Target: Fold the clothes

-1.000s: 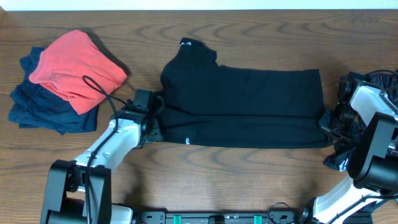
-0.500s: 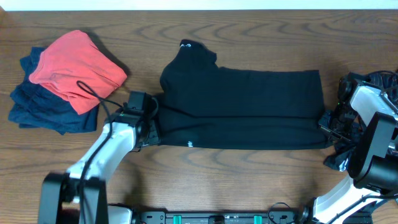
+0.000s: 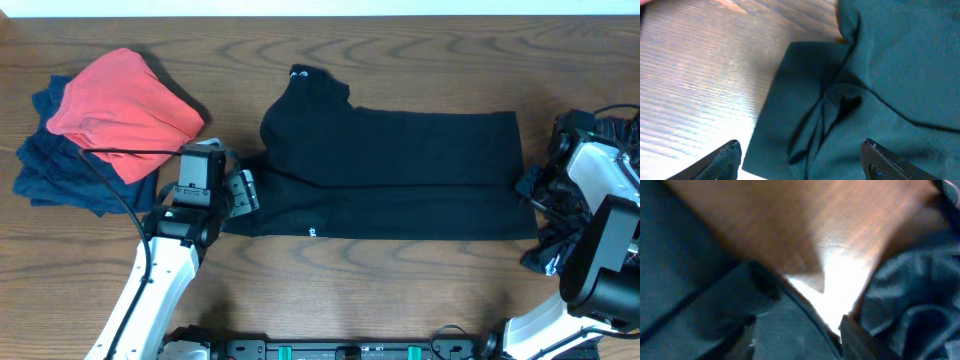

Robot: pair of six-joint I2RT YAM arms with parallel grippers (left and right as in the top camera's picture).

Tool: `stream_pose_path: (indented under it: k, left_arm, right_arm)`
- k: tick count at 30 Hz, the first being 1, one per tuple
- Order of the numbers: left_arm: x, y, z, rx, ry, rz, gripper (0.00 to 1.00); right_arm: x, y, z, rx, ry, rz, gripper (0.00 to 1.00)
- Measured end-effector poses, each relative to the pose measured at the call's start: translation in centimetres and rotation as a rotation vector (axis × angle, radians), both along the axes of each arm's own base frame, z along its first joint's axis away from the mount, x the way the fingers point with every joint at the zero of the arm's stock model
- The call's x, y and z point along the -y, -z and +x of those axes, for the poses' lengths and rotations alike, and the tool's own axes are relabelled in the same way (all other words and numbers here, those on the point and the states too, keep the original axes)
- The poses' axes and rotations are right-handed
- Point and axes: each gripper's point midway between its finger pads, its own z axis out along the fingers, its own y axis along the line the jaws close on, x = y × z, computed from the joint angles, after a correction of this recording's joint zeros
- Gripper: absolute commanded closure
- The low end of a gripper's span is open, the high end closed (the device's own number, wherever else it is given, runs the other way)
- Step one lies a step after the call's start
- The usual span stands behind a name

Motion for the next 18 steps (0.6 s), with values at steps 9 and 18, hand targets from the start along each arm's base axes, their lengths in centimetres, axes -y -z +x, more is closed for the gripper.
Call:
stream_pose_path:
  k: [9,18]
  left_arm:
    - [0.3,0.6,-0.2,-0.024,0.009,-0.011,0.23]
    - [0.4,0.6,-0.2,-0.026,0.012,-0.016,0.23]
  right_arm:
    - [-1.2,0.1,1.2,0.057,-0.030,0.073,0.59]
    - [-1.2,1.2,4.2,0.211,-0.052,0.064,0.63]
